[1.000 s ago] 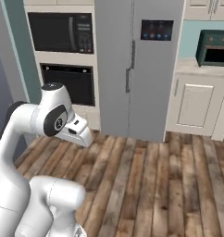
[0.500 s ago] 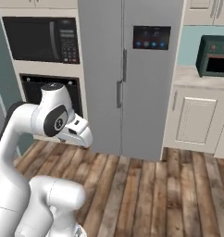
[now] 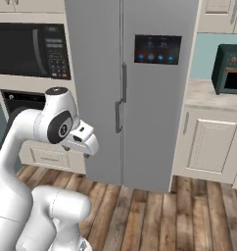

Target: Place one of the steaks on the plate and the other in the bowl. Then place the bowl in the fridge.

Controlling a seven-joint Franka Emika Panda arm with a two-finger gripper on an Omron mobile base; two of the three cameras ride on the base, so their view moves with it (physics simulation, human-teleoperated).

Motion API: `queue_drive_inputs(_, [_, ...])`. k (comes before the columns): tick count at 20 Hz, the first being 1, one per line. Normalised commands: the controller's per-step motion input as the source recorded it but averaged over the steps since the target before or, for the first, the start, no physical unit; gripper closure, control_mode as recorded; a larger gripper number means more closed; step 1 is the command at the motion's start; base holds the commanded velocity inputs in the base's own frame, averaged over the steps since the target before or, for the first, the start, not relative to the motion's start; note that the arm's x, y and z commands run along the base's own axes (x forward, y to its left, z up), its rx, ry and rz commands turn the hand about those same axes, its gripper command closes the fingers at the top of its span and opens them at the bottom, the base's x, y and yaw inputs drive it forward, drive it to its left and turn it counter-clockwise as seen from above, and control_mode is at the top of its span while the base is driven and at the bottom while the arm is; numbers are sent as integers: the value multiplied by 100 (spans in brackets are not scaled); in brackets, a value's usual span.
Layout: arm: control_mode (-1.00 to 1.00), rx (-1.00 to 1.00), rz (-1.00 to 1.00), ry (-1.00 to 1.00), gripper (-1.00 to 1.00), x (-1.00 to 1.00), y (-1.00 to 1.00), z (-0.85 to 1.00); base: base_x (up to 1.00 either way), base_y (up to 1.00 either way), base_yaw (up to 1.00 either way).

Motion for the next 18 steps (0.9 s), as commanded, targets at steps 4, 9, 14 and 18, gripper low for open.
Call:
queue_drive_inputs(4, [100,0,0,0,-100,0,0,0,-4,0,0])
queue_drive_inputs(9, [100,0,0,0,-100,0,0,0,0,0,0])
queue_drive_inputs(14, [100,0,0,0,-100,0,0,0,15,0,0])
queue_drive_inputs(18, [100,0,0,0,-100,0,0,0,51,10,0])
